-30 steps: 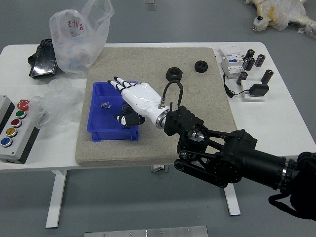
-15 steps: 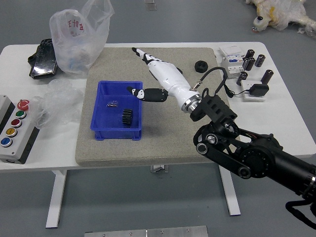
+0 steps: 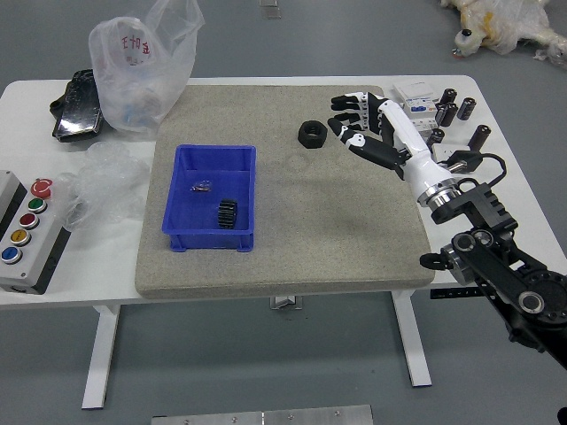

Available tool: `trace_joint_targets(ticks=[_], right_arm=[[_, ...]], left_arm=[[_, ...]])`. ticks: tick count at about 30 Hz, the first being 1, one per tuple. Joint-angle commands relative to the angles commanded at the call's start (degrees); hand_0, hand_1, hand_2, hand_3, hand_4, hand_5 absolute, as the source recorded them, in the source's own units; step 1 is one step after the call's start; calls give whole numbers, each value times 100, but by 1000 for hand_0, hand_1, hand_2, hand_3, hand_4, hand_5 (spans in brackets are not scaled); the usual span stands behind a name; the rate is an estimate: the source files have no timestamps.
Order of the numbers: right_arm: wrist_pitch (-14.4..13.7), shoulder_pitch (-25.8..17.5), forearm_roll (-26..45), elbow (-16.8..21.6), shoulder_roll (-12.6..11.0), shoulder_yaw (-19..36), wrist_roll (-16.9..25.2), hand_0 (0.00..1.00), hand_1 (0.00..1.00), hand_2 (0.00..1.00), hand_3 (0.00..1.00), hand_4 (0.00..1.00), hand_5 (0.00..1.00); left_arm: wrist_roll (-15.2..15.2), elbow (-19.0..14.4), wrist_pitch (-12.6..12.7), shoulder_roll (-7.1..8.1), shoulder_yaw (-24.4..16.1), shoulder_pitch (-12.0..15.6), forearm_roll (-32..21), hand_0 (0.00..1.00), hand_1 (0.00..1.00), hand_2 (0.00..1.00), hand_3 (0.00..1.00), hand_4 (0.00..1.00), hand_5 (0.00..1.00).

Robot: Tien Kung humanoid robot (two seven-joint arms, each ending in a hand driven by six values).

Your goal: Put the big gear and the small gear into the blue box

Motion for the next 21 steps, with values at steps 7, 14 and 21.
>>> trace_joint_targets(ticks=[7,14,21], right_arm=[[416,-752,1518,59,-78,254,225,507,412,557,677,812,562],[758,-793,2848,-49,25,-24,298,499,401,519,673,807,564],[912,-792,3829,-76,54,-221,319,484,352,365,667,829,605]], left_arm=[[22,8,-5,13,-38,9,34,711,430,470,669,693,483],[-29,6,-34,28,76,-75,-46,709,378,451,667,693,484],[-8,4,-68,50,41,-84,15,707,332,421,667,694,485]])
